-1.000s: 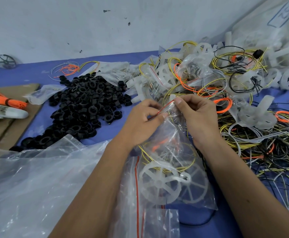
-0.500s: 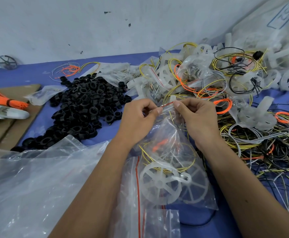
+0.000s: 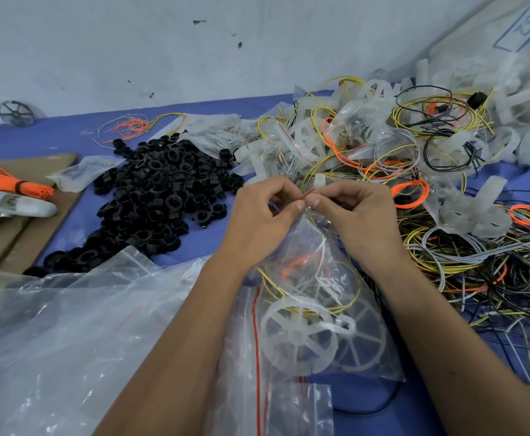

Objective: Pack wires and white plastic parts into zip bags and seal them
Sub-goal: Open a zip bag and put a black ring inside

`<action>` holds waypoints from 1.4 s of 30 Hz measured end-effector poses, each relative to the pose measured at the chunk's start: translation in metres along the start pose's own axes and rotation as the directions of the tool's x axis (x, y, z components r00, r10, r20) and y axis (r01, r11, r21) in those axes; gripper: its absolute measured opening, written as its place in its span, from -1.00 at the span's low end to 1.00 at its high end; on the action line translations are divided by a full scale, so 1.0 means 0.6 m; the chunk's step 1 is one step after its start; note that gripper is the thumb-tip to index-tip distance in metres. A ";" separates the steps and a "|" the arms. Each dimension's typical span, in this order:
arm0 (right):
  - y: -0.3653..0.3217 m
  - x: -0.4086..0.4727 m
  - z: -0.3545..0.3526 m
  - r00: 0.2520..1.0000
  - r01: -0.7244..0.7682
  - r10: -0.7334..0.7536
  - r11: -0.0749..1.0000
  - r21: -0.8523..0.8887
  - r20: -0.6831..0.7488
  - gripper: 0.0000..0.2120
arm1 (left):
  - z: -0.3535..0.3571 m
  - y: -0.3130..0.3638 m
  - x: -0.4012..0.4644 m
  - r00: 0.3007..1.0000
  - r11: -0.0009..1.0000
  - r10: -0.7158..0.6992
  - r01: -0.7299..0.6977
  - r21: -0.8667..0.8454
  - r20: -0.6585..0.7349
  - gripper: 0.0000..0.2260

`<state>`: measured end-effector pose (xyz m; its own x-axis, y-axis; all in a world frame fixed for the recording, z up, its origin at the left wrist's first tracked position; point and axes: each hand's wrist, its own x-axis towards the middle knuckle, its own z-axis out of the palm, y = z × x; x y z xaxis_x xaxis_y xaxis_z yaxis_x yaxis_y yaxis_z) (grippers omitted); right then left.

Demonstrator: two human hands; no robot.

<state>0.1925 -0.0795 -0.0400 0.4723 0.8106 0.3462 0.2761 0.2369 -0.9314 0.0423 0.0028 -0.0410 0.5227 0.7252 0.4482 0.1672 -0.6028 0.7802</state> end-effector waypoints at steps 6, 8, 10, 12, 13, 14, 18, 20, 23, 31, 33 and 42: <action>0.001 0.000 -0.001 1.000 -0.023 0.023 0.999 0.038 0.004 -0.97 | 0.003 -0.002 0.001 1.000 1.000 -0.016 0.016 -0.007 -0.003 -0.91; 0.001 0.000 -0.001 1.000 -0.031 0.031 0.998 0.055 0.005 -0.95 | 0.003 -0.002 0.001 1.000 1.000 -0.009 0.009 -0.008 -0.001 -0.92; 0.000 -0.001 -0.001 0.999 -0.045 0.044 0.996 0.076 0.009 -0.95 | 0.004 -0.001 0.001 1.000 1.000 0.006 -0.006 -0.008 0.010 -0.94; -0.001 -0.001 -0.001 0.998 -0.058 0.056 0.994 0.088 0.023 -0.99 | 0.003 0.000 0.001 0.999 1.000 0.029 -0.029 -0.004 0.028 -0.97; -0.001 -0.001 -0.001 0.998 -0.061 0.060 0.995 0.084 0.024 -0.98 | 0.003 -0.001 0.001 0.999 0.999 0.035 -0.035 -0.002 0.032 -0.97; -0.001 -0.002 0.000 0.998 -0.067 0.066 0.994 0.083 0.026 -0.98 | 0.003 -0.001 0.001 0.999 0.999 0.036 -0.036 -0.003 0.032 -0.97; -0.004 -0.002 -0.002 0.997 -0.074 0.071 0.993 0.090 0.039 -0.93 | 0.004 -0.003 0.001 0.999 0.999 -0.001 0.003 -0.037 0.036 -0.96; -0.005 -0.003 -0.003 0.996 -0.074 0.070 0.992 0.097 0.046 -0.91 | 0.004 -0.004 0.001 0.999 0.999 -0.014 0.016 -0.049 0.040 -0.96; -0.003 -0.004 -0.003 0.997 -0.067 0.063 0.995 0.081 0.046 -0.94 | 0.004 -0.005 0.001 0.999 0.998 -0.021 0.022 -0.051 0.038 -0.95; -0.004 -0.004 -0.001 0.999 -0.031 0.030 0.999 0.037 0.046 -0.97 | 0.004 -0.004 0.002 0.999 0.997 -0.031 0.034 -0.076 0.038 -0.94; -0.004 -0.005 0.000 0.999 -0.023 0.022 0.999 0.023 0.036 -0.96 | 0.005 -0.004 0.001 0.999 0.998 -0.025 0.027 -0.064 0.025 -0.95; -0.001 -0.003 0.003 0.999 -0.034 0.034 0.997 0.076 -0.006 -0.91 | 0.005 -0.010 0.001 0.999 0.995 -0.045 0.046 -0.088 0.010 -0.91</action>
<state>0.1900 -0.0803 -0.0400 0.4867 0.8148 0.3149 0.1961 0.2494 -0.9484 0.0442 0.0062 -0.0467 0.5227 0.7484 0.4083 0.1167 -0.5372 0.8353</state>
